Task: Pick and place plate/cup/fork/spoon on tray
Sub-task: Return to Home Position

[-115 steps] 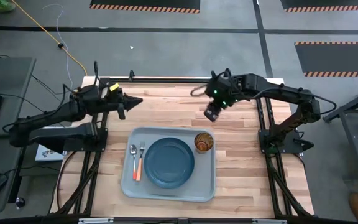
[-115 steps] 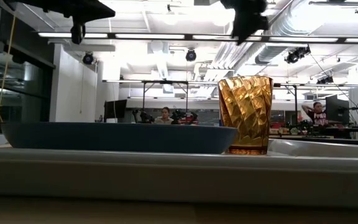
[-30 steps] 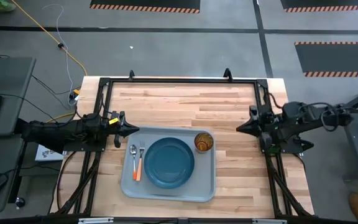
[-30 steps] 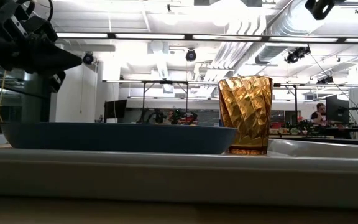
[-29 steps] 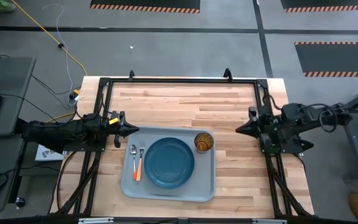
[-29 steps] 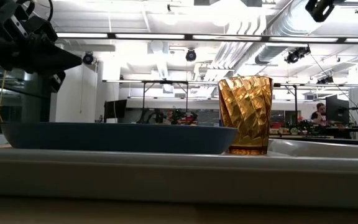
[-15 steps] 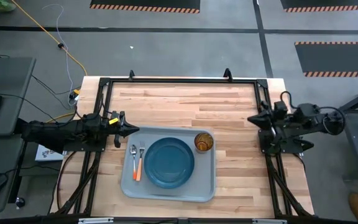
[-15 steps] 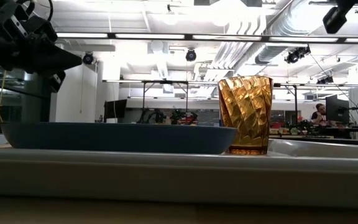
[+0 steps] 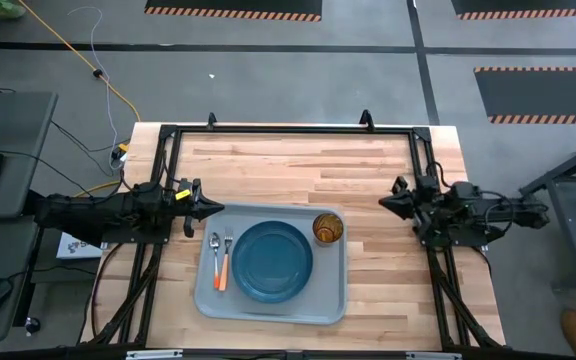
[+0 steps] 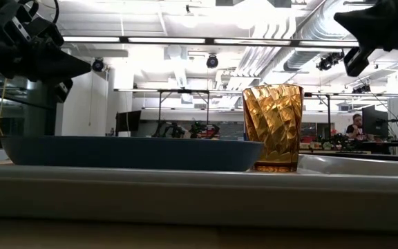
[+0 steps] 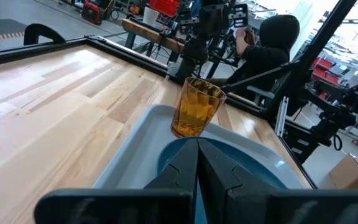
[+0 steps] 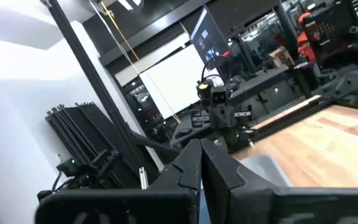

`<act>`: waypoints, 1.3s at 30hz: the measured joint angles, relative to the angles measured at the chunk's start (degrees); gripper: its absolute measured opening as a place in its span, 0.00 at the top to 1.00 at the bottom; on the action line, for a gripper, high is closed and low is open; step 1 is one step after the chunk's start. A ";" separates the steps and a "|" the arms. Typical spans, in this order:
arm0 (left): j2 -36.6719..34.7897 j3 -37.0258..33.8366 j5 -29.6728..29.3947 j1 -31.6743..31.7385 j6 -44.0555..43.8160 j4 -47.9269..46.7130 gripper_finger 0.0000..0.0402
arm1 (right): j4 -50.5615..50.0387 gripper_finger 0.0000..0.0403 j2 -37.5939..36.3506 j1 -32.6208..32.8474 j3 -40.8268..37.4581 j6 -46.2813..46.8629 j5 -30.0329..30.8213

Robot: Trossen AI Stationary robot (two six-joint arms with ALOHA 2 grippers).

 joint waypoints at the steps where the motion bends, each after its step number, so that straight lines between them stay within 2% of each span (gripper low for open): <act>1: 0.00 0.00 -0.02 0.00 0.00 0.02 1.00 | 0.21 1.00 -0.12 -1.14 -0.32 -0.01 -1.22; 6: 0.00 0.00 -0.02 0.00 0.00 0.00 1.00 | -0.58 1.00 -0.18 -6.34 -0.44 -2.77 -9.21; 10: 0.00 0.00 -0.02 0.00 0.00 0.00 1.00 | -1.05 1.00 -0.16 -7.64 -0.45 -6.87 -14.19; 19: 0.01 0.00 0.00 0.00 0.00 0.00 1.00 | -2.30 1.00 -0.16 -7.59 -0.45 -7.99 -14.21; 22: 0.02 0.00 -0.01 0.00 0.00 0.00 1.00 | 0.74 1.00 -0.19 -7.57 -2.55 -8.08 -13.56; 29: 0.02 0.00 -0.01 0.00 0.00 0.00 1.00 | -6.35 1.00 0.13 -7.48 -2.67 -12.33 -12.56; 35: 0.00 0.00 -0.02 0.00 0.00 0.02 1.00 | -10.37 1.00 0.65 -7.48 -2.66 -4.91 -6.85; 39: 0.02 0.00 -0.02 0.00 0.00 0.01 1.00 | -10.54 1.00 0.67 -7.48 -2.65 -2.60 -6.67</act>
